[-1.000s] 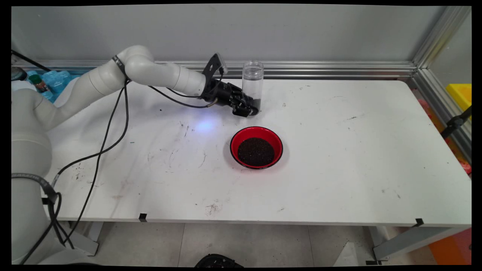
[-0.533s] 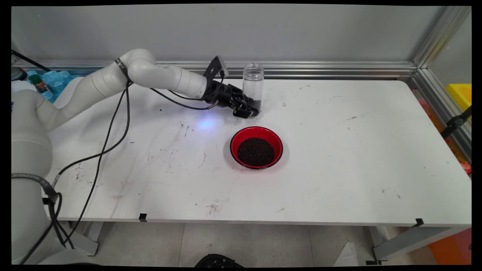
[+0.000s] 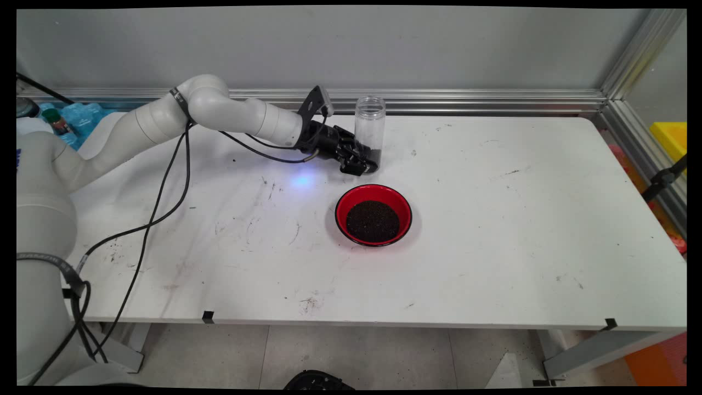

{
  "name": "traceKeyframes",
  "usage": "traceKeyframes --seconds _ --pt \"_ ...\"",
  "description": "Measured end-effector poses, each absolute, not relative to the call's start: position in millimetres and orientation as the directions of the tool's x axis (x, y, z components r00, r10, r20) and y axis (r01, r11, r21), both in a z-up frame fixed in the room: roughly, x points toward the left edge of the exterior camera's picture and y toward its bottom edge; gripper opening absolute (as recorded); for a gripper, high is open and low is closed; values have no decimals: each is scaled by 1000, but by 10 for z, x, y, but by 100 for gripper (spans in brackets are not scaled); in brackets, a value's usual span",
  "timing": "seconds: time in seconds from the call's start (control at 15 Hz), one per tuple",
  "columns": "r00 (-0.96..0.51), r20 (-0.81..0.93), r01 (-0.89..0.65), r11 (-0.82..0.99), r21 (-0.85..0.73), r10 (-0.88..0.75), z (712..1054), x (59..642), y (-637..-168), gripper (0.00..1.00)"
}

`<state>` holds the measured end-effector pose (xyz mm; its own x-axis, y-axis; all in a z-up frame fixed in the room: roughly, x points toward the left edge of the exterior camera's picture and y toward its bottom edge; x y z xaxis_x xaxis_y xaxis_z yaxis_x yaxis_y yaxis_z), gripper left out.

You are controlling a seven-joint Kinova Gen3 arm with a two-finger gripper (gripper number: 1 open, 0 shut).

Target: Place the picked object on the table

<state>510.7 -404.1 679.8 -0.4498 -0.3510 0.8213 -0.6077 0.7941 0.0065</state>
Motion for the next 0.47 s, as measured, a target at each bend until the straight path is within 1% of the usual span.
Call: traceKeyframes --seconds 0.27,0.33,0.47 --pt "-453 820 -603 798 8 -350 6766 5101 -4039 0" --pt "-453 820 -602 798 8 -350 6759 5100 -4038 100" --pt "-453 820 -602 798 8 -350 6750 5103 -4037 100"
